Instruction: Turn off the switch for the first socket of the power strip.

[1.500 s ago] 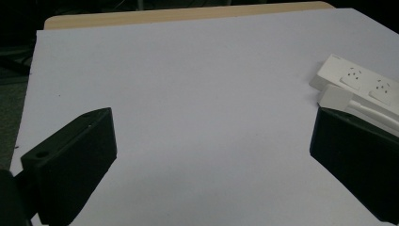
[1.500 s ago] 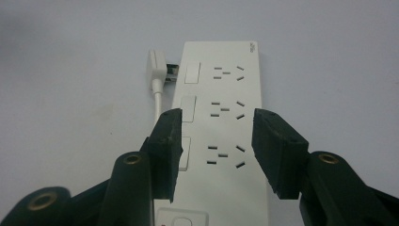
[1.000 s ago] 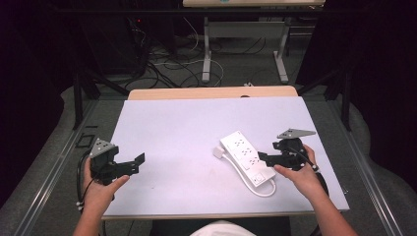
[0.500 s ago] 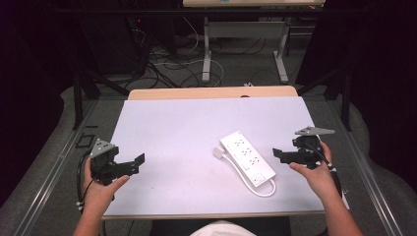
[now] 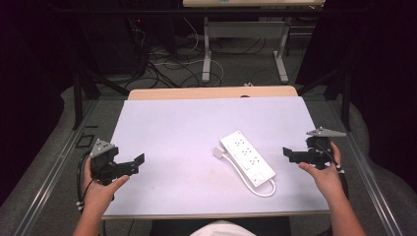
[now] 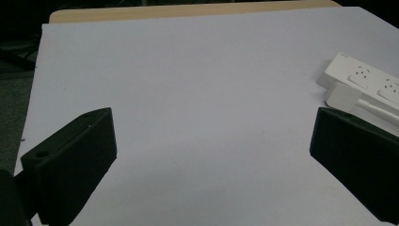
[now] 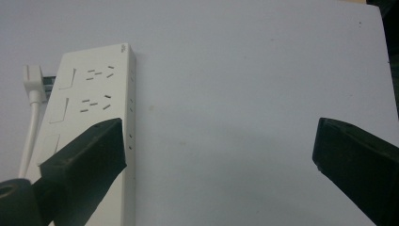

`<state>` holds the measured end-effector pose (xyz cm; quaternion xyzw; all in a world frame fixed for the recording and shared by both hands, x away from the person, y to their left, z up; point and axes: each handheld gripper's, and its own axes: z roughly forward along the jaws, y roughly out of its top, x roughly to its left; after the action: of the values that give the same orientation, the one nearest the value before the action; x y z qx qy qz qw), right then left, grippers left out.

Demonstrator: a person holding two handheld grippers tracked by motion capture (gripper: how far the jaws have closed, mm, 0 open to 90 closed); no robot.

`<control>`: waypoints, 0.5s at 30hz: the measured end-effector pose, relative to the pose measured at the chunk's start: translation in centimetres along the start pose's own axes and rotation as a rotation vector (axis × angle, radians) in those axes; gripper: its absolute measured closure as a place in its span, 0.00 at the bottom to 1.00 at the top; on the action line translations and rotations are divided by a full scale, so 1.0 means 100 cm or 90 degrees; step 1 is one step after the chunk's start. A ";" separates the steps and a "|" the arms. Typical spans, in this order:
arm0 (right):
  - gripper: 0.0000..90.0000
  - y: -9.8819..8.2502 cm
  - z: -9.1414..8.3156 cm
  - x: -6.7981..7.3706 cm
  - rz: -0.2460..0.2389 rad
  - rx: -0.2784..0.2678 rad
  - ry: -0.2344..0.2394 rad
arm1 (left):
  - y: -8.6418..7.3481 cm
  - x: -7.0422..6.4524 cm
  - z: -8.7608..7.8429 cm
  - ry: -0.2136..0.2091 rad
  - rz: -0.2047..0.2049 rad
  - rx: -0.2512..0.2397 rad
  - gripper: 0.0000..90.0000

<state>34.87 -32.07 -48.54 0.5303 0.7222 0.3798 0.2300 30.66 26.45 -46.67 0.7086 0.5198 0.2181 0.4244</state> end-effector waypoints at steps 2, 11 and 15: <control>0.02 -0.003 0.002 -0.003 0.006 0.004 0.001 | 0.000 0.000 0.000 -0.001 -0.001 0.000 0.01; 0.00 -0.016 0.013 -0.017 0.014 0.021 -0.013 | 0.000 0.000 0.000 -0.002 -0.002 0.000 0.01; 0.00 -0.021 0.017 -0.021 0.025 0.025 -0.018 | -0.001 0.000 0.002 -0.003 -0.005 0.001 0.01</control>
<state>35.60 -33.86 -51.37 0.5541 0.7156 0.3625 0.2226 30.77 26.36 -46.85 0.7073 0.5215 0.2144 0.4262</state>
